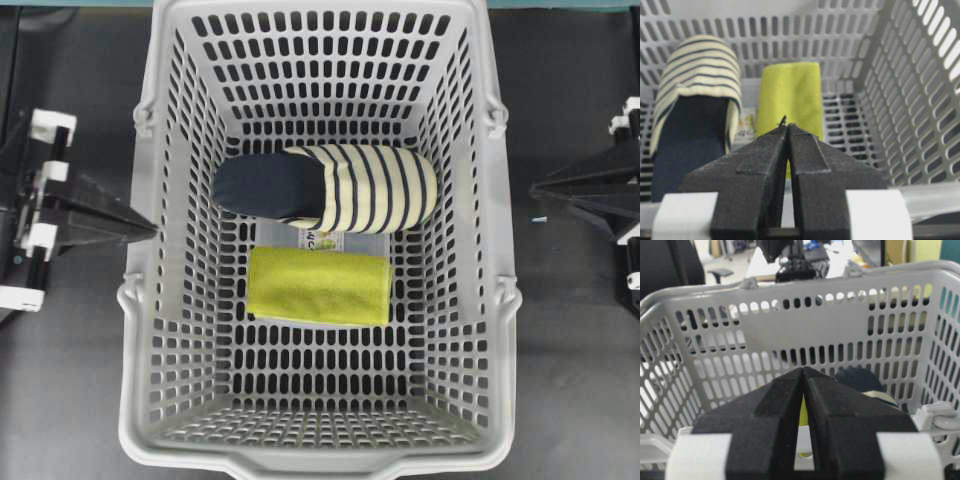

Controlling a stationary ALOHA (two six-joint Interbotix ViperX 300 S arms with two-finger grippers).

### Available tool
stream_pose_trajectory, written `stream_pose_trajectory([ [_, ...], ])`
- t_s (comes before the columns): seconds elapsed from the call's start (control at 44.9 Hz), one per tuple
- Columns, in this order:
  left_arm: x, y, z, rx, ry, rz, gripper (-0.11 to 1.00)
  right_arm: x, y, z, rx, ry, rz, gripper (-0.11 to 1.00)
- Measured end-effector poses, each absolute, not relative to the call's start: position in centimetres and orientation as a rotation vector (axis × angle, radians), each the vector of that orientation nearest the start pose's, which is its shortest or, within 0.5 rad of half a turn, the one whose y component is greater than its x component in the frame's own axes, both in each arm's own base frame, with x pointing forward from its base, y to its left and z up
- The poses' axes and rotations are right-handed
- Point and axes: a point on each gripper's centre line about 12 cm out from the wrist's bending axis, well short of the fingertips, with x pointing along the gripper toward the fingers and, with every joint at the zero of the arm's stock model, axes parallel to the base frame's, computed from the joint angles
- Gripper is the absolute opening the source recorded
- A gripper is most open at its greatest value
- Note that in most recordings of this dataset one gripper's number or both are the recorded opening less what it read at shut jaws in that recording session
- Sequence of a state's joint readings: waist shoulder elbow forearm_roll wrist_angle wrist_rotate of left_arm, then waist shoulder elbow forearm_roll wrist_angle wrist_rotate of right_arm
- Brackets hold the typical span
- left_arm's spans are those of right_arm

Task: Pick up the yellow cloth from the shopping basket with the left arm.

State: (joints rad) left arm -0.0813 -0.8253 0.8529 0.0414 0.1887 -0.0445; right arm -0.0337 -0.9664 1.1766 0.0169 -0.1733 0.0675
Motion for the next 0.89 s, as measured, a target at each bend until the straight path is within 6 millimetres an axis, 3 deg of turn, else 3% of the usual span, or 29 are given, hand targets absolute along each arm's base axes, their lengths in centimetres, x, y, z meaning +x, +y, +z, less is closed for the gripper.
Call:
stream_pose_trajectory([
  [0.067,24.0,-1.8,34.3,0.006,0.228,-0.071,0.00,19.9,-0.8,27.9,0.085,0.041,-0.044,0.01],
  [0.156,24.6,-1.9,34.5,0.006,0.250,-0.070,0.00,19.9,-0.9,28.0,0.085,0.041,-0.048,0.14],
  [0.334,25.0,-1.8,34.8,0.008,0.268,-0.067,0.00,19.9,-0.9,28.1,0.085,0.038,-0.049,0.62],
  [0.423,25.0,-1.8,34.9,0.006,0.268,-0.064,0.00,19.9,-0.9,28.1,0.085,0.038,-0.049,0.77],
  [0.624,25.6,-1.5,34.9,0.005,0.303,-0.051,0.00,19.9,-0.9,28.2,0.085,0.035,-0.049,0.76],
  [0.735,27.0,-1.5,34.7,0.008,0.365,-0.045,0.01,19.9,-0.9,28.2,0.085,0.035,-0.049,0.76],
  [0.825,28.3,-1.4,34.7,0.007,0.418,-0.038,0.14,19.9,-0.9,28.2,0.085,0.035,-0.050,0.76],
  [0.891,29.3,-1.1,34.8,0.008,0.458,-0.027,0.33,19.9,-0.9,28.2,0.085,0.035,-0.049,0.76],
])
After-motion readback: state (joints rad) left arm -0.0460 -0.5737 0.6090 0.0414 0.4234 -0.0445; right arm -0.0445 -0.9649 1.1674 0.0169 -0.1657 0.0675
